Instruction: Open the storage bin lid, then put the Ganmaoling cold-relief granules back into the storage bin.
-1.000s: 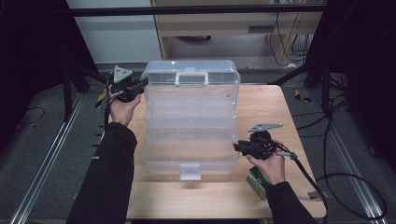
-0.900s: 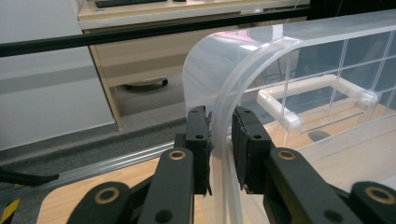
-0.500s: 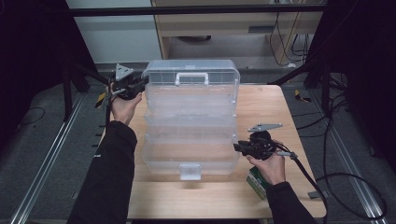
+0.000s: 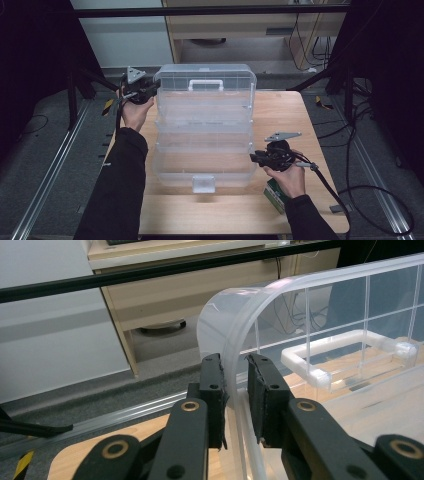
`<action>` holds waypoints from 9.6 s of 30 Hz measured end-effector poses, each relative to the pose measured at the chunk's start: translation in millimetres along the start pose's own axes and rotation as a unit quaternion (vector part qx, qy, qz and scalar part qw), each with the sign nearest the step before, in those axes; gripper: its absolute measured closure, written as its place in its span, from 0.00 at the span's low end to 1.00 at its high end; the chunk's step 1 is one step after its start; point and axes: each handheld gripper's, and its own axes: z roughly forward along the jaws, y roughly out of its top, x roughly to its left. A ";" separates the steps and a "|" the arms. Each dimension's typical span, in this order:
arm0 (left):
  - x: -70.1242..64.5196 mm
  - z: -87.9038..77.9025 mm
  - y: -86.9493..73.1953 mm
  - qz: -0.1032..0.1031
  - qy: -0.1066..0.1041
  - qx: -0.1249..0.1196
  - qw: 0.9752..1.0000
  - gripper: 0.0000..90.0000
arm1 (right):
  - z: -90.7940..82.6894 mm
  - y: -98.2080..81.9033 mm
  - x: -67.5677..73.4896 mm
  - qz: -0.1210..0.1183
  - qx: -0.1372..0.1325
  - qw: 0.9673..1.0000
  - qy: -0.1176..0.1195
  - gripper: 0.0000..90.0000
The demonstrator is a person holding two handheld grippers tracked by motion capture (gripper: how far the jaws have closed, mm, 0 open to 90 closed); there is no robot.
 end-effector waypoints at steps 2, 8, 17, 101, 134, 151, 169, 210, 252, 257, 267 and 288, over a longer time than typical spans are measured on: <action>1.3 2.8 -0.7 -0.002 -0.002 -0.004 1.000 0.86 | 0.0 0.1 -0.2 0.000 0.000 1.000 0.001 0.79; 2.2 7.5 0.2 -0.004 -0.001 0.005 1.000 0.86 | 0.0 0.2 -0.3 0.000 0.001 1.000 0.001 0.79; 3.1 15.7 1.3 -0.006 0.004 0.014 1.000 0.86 | 0.0 0.0 -0.2 0.001 0.000 1.000 0.000 0.79; -14.9 -136.1 -84.9 -0.001 -0.074 0.073 0.995 0.56 | -1.4 0.4 0.1 -0.004 0.003 1.000 0.004 0.80; -44.8 -122.4 -138.1 0.017 -0.120 0.166 0.979 0.76 | -1.4 0.5 -0.2 -0.008 0.002 1.000 0.005 0.80; -8.9 -144.4 -132.2 0.001 -0.072 0.100 0.992 0.47 | -24.2 5.7 -3.1 -0.016 -0.023 0.999 -0.017 0.65; 15.4 -139.7 -149.8 -0.017 -0.030 0.125 0.992 0.41 | -66.6 -2.4 -7.2 -0.033 0.052 0.998 -0.033 0.48; 28.8 -135.7 -168.9 -0.026 -0.002 0.158 0.987 0.38 | -78.1 -10.2 5.8 -0.034 0.215 0.975 -0.044 0.27; 26.7 -132.3 -172.6 -0.021 -0.009 0.173 0.985 0.37 | -44.2 -33.8 -1.2 -0.034 0.270 0.961 -0.049 0.11; 26.8 -131.9 -173.1 -0.020 -0.009 0.175 0.984 0.37 | -42.2 -35.1 -3.6 -0.032 0.276 0.959 -0.049 0.11; 26.3 -131.1 -174.1 -0.019 -0.011 0.178 0.984 0.37 | -35.6 -38.5 -7.3 -0.027 0.292 0.955 -0.045 0.12; 24.1 -129.9 -175.4 -0.018 -0.016 0.185 0.982 0.37 | -28.0 -31.8 -5.5 -0.022 0.330 0.942 -0.052 0.18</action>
